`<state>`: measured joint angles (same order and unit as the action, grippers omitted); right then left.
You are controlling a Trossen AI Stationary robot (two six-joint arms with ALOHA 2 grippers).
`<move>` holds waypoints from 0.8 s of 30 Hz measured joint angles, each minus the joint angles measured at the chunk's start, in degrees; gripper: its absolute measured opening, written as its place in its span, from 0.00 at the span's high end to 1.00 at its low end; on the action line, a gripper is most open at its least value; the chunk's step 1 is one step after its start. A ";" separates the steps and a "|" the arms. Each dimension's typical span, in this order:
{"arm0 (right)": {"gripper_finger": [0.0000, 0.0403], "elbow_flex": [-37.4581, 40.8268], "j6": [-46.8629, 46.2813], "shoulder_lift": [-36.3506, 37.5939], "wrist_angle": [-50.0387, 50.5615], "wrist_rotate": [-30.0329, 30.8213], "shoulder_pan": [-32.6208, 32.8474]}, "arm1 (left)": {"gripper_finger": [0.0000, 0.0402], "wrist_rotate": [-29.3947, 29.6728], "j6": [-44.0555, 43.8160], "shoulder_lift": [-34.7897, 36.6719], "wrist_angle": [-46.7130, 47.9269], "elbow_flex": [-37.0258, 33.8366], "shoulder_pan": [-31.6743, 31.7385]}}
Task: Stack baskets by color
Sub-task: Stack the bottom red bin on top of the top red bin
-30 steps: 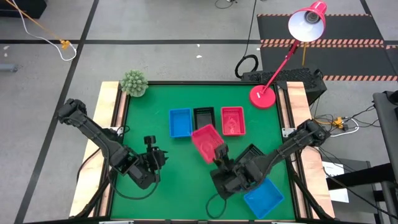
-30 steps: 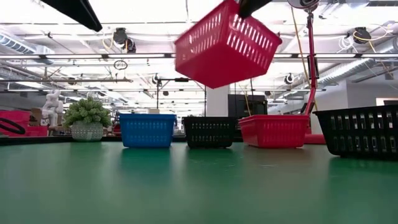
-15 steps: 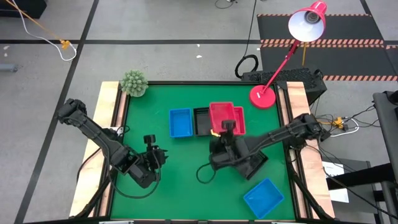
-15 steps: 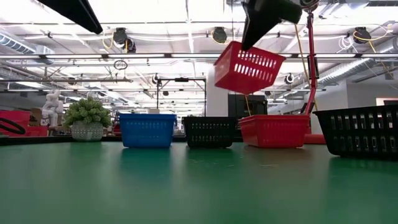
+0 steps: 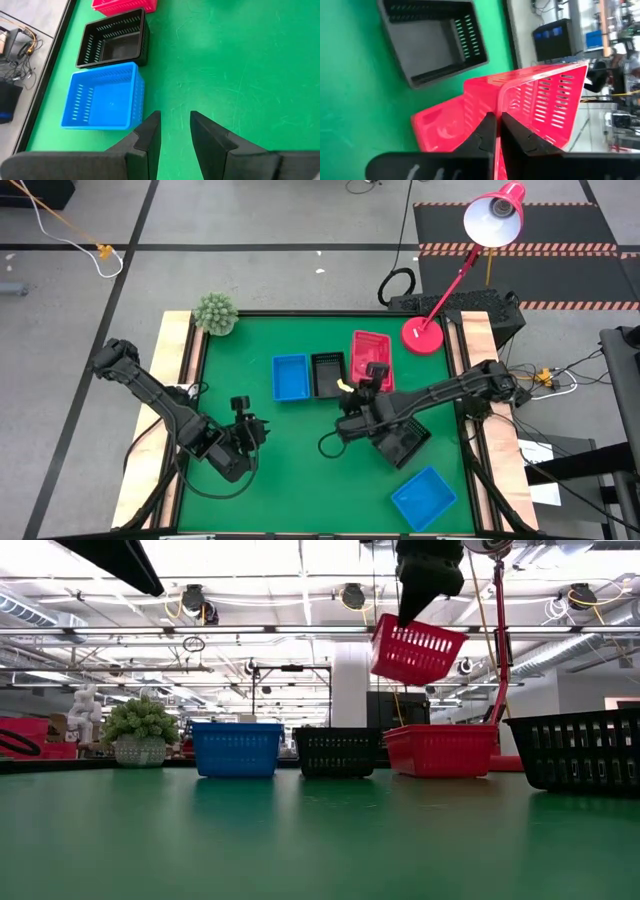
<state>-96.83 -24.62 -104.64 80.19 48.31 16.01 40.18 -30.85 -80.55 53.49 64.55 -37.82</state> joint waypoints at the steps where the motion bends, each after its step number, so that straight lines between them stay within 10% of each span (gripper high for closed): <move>1: 0.99 0.48 0.49 0.00 -0.31 -0.42 0.02 | 0.74 0.00 0.13 0.00 0.00 0.00 0.00; 24: 0.99 12.70 11.85 -0.09 -11.83 -9.35 -4.39 | 0.74 0.99 2.20 0.00 -0.04 0.00 5.20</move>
<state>-84.14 -12.76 -104.73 68.36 38.96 11.62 41.17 -28.64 -80.55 53.45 64.55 -32.62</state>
